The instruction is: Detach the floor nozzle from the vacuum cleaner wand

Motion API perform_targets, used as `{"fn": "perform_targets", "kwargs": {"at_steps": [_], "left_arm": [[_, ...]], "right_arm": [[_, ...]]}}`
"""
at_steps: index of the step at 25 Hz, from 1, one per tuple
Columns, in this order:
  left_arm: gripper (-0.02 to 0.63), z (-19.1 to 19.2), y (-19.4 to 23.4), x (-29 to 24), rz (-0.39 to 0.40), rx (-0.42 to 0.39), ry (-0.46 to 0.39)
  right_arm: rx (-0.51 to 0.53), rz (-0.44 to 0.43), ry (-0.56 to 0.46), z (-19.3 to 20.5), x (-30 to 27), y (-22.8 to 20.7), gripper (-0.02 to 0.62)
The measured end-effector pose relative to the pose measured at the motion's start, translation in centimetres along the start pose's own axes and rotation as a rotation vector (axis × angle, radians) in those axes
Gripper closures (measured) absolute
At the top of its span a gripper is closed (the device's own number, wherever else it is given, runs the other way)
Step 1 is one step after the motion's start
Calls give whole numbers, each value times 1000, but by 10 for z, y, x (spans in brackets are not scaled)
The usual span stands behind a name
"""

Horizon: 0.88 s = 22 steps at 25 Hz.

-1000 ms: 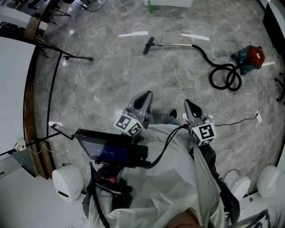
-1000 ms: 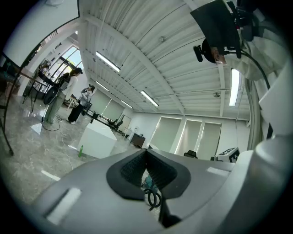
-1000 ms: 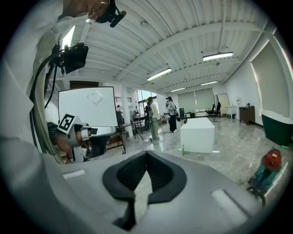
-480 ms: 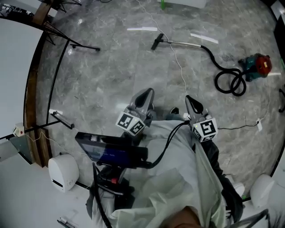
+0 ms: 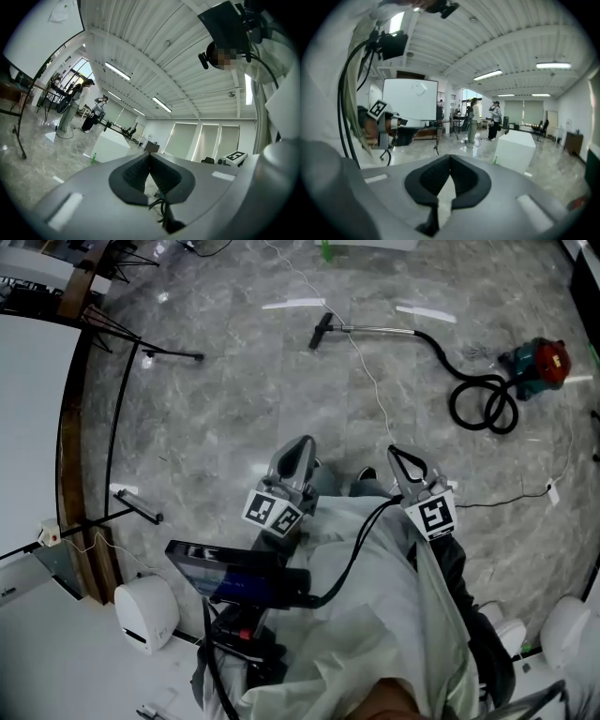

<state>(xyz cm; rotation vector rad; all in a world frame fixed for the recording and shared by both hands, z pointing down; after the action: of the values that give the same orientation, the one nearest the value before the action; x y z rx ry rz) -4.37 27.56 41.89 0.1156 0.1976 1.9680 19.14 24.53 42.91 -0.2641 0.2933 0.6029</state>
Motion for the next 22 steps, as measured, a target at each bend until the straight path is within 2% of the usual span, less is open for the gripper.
{"fn": "perform_targets", "kwargs": {"at_steps": [2, 3, 4, 7, 9, 12, 14, 16, 18, 20, 22], "left_arm": [[615, 5, -3, -2, -14, 5, 15], [615, 7, -3, -2, -20, 10, 23], [615, 9, -3, -1, -27, 17, 32], [615, 14, 8, -5, -46, 35, 57], [615, 20, 21, -19, -45, 48, 71], [615, 29, 48, -54, -20, 76, 89], [615, 33, 71, -84, 13, 93, 96], [615, 34, 99, -118, 51, 111, 101], [615, 30, 131, -155, 80, 132, 104], [615, 21, 165, -191, 108, 139, 107], [615, 8, 192, -221, 139, 128, 107]], "right_arm": [[127, 16, 29, 2, -2, -5, 595], [157, 28, 29, 3, -3, -8, 595], [152, 40, 18, 4, -5, -12, 595], [35, 81, -27, 5, -14, -29, 595], [47, 110, -29, 2, -24, -42, 595], [208, 118, 68, -6, -50, -56, 595], [260, 156, 153, -10, -74, -74, 595], [189, 191, 188, -15, -105, -100, 595], [98, 221, 176, -26, -138, -133, 595], [88, 264, 180, -46, -169, -165, 595], [132, 314, 180, -69, -192, -192, 595]]}}
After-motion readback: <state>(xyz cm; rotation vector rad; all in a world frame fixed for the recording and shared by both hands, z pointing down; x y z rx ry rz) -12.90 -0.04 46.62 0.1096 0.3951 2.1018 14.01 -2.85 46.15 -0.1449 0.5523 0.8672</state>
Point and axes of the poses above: the fingertips, and each gripper's own axes: x backward along the fingers, y to its left, z out of its underside, the point moved 6 cm from there along x, backward along the fingers, and after that the axes turned 14 degrees about -x, right-handed, at the moved point
